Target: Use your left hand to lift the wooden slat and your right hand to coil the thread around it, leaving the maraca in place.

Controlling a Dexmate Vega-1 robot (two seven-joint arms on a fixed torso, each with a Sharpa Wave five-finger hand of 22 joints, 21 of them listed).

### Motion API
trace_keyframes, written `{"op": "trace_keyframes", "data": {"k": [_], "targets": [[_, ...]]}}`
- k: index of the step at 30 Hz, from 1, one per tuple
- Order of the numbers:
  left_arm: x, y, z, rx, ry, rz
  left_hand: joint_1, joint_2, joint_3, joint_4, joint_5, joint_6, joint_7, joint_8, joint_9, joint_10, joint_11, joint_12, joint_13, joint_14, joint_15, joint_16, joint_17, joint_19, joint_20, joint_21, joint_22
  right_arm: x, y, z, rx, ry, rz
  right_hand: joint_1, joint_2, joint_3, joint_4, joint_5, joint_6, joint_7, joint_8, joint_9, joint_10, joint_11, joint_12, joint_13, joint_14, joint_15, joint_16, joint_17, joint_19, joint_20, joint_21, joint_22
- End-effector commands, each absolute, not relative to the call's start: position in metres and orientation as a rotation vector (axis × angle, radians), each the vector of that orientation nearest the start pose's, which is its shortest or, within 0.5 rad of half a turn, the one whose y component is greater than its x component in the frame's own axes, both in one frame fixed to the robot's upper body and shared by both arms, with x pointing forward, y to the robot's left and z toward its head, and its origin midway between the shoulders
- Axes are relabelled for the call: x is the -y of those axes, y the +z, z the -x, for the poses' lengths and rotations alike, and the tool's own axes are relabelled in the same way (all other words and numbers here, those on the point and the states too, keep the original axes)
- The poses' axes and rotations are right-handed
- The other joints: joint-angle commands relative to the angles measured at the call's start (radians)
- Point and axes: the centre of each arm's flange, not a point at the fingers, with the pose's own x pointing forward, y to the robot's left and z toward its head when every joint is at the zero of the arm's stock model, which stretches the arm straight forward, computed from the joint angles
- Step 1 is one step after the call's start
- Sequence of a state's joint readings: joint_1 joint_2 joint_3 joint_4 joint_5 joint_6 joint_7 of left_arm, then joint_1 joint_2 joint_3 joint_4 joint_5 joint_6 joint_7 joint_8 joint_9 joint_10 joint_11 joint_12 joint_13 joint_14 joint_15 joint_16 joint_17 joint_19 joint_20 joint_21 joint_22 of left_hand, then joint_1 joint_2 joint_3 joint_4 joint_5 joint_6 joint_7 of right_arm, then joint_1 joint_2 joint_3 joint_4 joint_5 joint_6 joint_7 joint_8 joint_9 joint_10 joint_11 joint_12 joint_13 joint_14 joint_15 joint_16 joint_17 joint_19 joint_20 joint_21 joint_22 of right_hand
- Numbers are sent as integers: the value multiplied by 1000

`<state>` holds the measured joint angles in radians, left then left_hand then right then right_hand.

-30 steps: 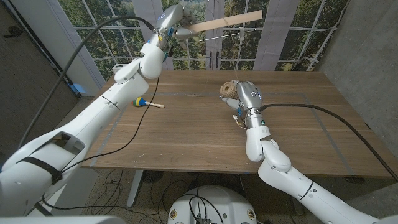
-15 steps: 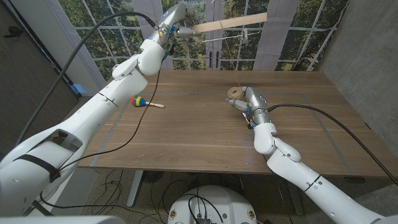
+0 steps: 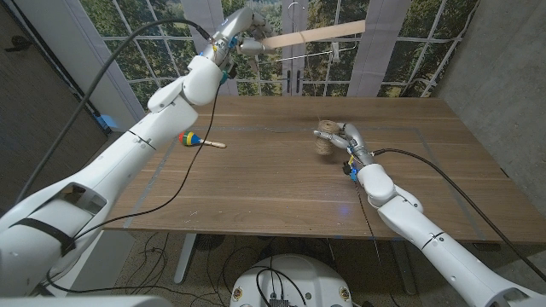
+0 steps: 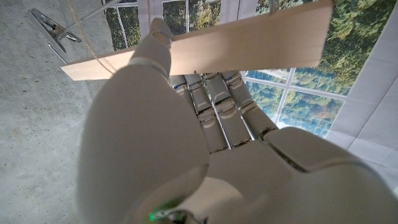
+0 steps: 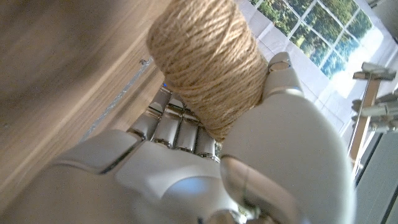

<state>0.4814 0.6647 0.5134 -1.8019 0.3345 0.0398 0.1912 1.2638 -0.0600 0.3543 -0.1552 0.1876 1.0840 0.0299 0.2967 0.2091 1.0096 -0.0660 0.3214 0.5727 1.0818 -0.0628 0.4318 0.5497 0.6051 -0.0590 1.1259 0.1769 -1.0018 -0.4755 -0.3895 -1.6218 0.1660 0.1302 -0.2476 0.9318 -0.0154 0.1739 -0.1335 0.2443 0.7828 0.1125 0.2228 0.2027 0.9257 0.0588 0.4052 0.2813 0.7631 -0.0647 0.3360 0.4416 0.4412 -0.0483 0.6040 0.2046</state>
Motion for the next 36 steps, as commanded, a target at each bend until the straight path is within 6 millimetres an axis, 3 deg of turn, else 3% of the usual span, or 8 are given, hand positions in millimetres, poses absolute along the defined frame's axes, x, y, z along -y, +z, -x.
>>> {"op": "trace_keyframes", "data": {"k": [1, 18, 28, 36], "targets": [[-187, 235, -515, 1185, 163, -1009, 165, 172, 4, 5, 5, 9, -2, 0, 26, 5, -1, -4, 5, 136, -165, -3, 2, -7, -65, 9, 1, 244, -32, -613, 691, 218, -134, 173, 191, 53, 60, 6, 320, -184, -3, 1, 120, -105, 8, 4, 19, -155, 15, 9, 1, -30, 11, 1], [-193, 224, -508, 1232, 102, -938, 165, 172, 4, 5, 5, 13, -1, 0, 26, 8, -1, -8, 7, 139, -166, -7, 4, -10, -64, 13, 1, 243, 0, -605, 743, 202, -171, 180, 193, 52, 61, 8, 321, -178, -4, 3, 130, -105, 13, 11, 52, -155, 31, 23, 11, -37, 24, 1], [-200, 223, -521, 1160, -170, -733, 168, 171, 4, 3, 6, 15, 5, -1, 26, 13, 2, -10, 7, 146, -166, -7, 6, -11, -65, 18, 2, 232, 22, -606, 772, 220, -144, 181, 193, 52, 65, 9, 322, -176, -5, 4, 130, -96, 13, 14, 56, -153, 27, 26, 11, -37, 30, 2], [-207, 221, -527, 1123, -260, -647, 169, 171, 4, 3, 7, 15, 9, -3, 27, 10, 9, -11, 13, 150, -166, -7, 8, -9, -63, 23, 3, 229, 37, -609, 776, 221, -127, 183, 192, 52, 66, 9, 324, -176, -5, 4, 132, -103, 14, 17, 58, -153, 25, 27, 10, -36, 34, 2]]}}
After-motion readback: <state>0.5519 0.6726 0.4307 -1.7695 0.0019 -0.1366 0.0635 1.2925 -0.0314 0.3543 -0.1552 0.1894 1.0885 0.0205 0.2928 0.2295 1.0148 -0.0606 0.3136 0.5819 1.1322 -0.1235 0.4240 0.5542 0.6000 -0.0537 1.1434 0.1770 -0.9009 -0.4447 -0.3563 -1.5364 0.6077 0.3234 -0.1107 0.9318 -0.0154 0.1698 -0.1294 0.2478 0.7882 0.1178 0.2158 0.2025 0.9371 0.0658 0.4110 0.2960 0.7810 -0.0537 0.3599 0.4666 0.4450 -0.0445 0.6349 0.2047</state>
